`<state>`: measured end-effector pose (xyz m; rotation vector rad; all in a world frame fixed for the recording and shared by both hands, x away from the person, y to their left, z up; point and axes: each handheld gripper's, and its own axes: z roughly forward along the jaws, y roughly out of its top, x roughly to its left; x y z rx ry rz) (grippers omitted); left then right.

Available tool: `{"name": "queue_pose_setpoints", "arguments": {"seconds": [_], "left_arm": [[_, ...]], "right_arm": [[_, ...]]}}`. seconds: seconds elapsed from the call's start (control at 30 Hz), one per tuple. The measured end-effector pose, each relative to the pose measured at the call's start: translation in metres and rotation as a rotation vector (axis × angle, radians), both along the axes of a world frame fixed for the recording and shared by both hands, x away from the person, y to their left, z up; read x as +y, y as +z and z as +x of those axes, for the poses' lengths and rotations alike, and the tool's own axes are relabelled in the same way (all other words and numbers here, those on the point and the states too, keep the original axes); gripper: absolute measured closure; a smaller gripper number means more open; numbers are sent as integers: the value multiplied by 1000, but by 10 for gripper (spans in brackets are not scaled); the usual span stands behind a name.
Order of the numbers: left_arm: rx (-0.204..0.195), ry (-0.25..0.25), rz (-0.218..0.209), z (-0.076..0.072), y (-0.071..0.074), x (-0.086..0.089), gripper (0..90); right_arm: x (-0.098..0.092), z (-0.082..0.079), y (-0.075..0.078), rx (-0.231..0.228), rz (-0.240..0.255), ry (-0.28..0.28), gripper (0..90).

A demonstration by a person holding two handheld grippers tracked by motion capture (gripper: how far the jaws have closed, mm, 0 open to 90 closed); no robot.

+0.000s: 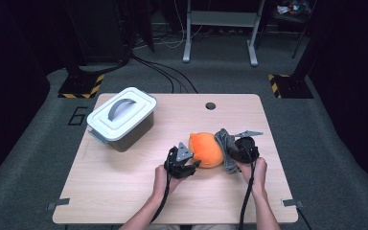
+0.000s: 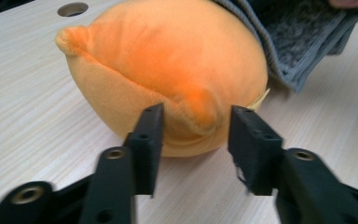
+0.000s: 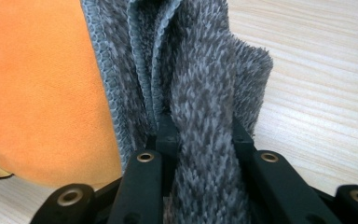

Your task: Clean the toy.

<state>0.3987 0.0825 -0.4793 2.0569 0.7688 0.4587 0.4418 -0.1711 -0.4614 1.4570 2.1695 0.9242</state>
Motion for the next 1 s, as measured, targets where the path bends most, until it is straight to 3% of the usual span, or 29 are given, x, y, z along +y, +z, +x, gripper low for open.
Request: {"name": "queue_pose_setpoints", "arguments": {"seconds": [0.17, 0.37, 0.5, 0.6, 0.7, 0.9, 1.0], "left_arm": [[-8, 25, 38, 3, -8, -2, 425], [-20, 3, 18, 4, -10, -3, 665], [7, 13, -19, 6, -11, 1, 748], [50, 13, -58, 9, -9, 6, 765], [87, 15, -98, 10, -5, 7, 784], [91, 11, -93, 12, 2, 6, 794], [92, 15, -89, 13, 1, 6, 795]], "right_arm": [[-1, 1, 0, 7, 3, -3, 730], [0, -5, 6, -18, 6, -4, 732], [2, -11, 14, -43, 13, 2, 732], [6, -16, 22, -68, 13, 35, 732], [16, -22, 30, -88, 24, 80, 732], [48, -31, 46, -128, 2, 167, 731], [65, -29, 44, -105, -19, 188, 731]]}}
